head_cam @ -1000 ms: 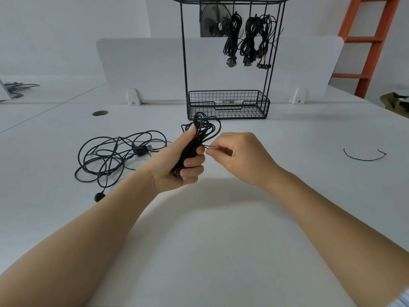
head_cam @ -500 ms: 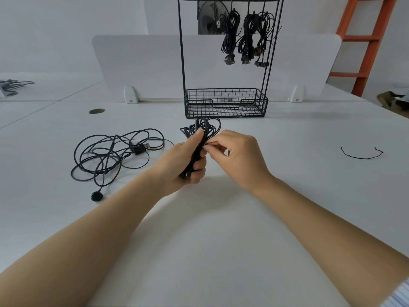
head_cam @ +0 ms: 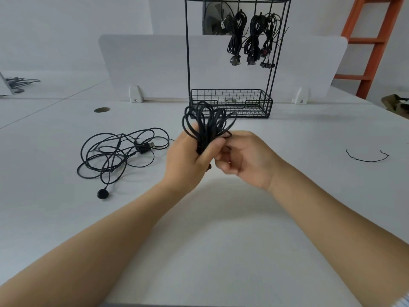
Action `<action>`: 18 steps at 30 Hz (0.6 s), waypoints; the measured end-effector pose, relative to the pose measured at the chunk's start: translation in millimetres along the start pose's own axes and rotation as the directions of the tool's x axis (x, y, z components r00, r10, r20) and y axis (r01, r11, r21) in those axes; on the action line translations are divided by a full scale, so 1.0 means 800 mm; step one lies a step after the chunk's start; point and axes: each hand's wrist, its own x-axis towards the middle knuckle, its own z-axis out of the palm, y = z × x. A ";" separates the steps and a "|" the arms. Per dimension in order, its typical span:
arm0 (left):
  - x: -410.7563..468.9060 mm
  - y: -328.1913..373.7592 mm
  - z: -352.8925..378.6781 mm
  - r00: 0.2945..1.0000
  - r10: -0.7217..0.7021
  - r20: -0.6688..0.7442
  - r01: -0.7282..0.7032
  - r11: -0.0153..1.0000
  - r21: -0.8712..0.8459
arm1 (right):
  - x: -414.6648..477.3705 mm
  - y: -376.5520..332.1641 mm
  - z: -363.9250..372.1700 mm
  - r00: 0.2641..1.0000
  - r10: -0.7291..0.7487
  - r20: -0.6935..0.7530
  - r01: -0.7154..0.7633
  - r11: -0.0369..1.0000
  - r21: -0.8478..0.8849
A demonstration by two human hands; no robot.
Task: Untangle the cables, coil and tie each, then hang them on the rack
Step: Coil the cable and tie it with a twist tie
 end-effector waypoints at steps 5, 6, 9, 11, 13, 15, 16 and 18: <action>0.007 -0.020 -0.010 0.977 0.201 0.075 -0.205 0.978 0.042 | 0.004 0.004 -0.016 0.914 -0.390 -0.111 0.236 0.735 -0.636; 0.009 -0.013 -0.011 0.999 0.047 0.021 -0.044 0.992 -0.121 | 0.005 0.007 -0.020 0.875 -0.476 -0.090 0.250 0.603 -0.758; 0.025 -0.009 -0.021 0.894 -0.430 0.126 0.423 0.716 -0.556 | 0.006 0.014 -0.025 0.705 -0.703 0.094 0.335 0.213 -0.918; 0.029 -0.010 -0.034 0.737 -0.561 0.377 0.671 0.539 -0.509 | 0.008 0.015 -0.026 0.584 -0.768 0.264 0.373 -0.035 -0.927; 0.024 -0.010 -0.040 0.591 -0.525 0.612 0.800 0.478 -0.363 | 0.009 0.016 -0.024 0.519 -0.758 0.395 0.373 -0.215 -0.903; 0.018 -0.008 -0.037 0.547 -0.424 0.722 0.799 0.523 -0.298 | 0.010 0.017 -0.023 0.503 -0.723 0.473 0.389 -0.299 -0.871; 0.017 -0.005 -0.033 0.559 -0.393 0.730 0.785 0.535 -0.313 | 0.010 0.016 -0.024 0.503 -0.710 0.492 0.399 -0.315 -0.861; 0.018 -0.002 -0.028 0.616 -0.392 0.684 0.758 0.532 -0.377 | 0.012 0.016 -0.028 0.497 -0.700 0.514 0.406 -0.336 -0.850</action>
